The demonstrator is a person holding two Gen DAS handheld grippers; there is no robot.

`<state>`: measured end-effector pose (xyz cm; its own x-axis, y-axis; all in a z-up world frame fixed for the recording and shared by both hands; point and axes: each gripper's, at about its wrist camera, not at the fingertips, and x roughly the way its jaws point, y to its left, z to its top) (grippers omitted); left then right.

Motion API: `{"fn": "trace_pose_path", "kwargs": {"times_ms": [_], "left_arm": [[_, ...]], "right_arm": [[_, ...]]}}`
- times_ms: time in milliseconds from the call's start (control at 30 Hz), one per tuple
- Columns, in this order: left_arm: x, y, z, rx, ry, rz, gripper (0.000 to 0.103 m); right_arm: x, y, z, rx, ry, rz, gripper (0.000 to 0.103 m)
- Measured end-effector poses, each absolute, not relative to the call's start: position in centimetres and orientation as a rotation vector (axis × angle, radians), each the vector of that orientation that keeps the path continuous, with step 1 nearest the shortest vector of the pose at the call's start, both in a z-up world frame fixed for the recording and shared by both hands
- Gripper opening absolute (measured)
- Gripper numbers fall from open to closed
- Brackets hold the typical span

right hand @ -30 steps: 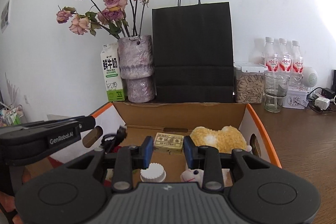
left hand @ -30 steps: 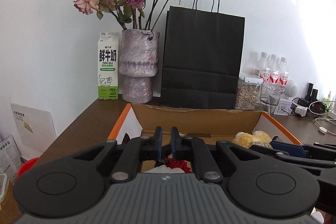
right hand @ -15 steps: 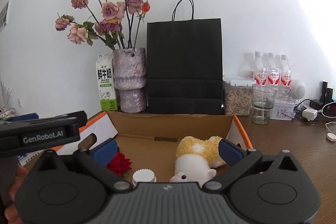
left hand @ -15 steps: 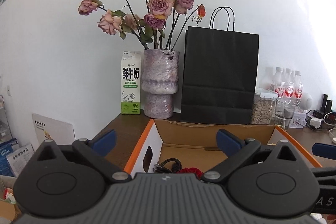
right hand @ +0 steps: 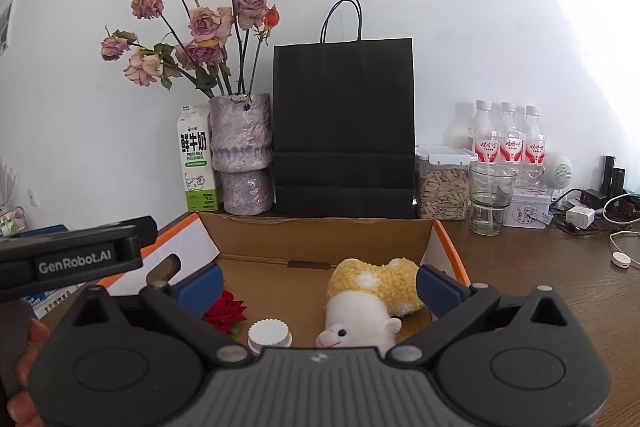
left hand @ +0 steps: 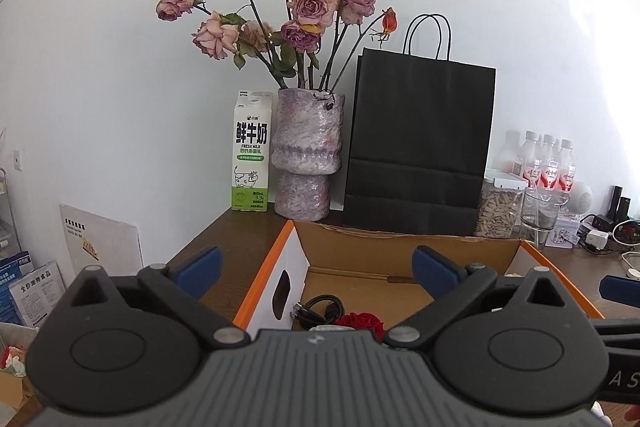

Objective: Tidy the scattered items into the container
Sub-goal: 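Withdraw both grippers from the box toward the remaining items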

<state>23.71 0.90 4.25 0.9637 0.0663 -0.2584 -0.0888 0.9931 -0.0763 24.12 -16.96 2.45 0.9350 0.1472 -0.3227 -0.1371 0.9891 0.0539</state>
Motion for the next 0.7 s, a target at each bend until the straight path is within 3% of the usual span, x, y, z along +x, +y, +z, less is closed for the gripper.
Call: {"fn": "trace_pose_path", "kwargs": {"times_ms": [700], "left_arm": [[20.4,1.3,5.7,-0.087,0.287,0.053,0.103]], "right_arm": [[21.2,-18.1,3.9,0.049,0.333,0.194,0.103]]}}
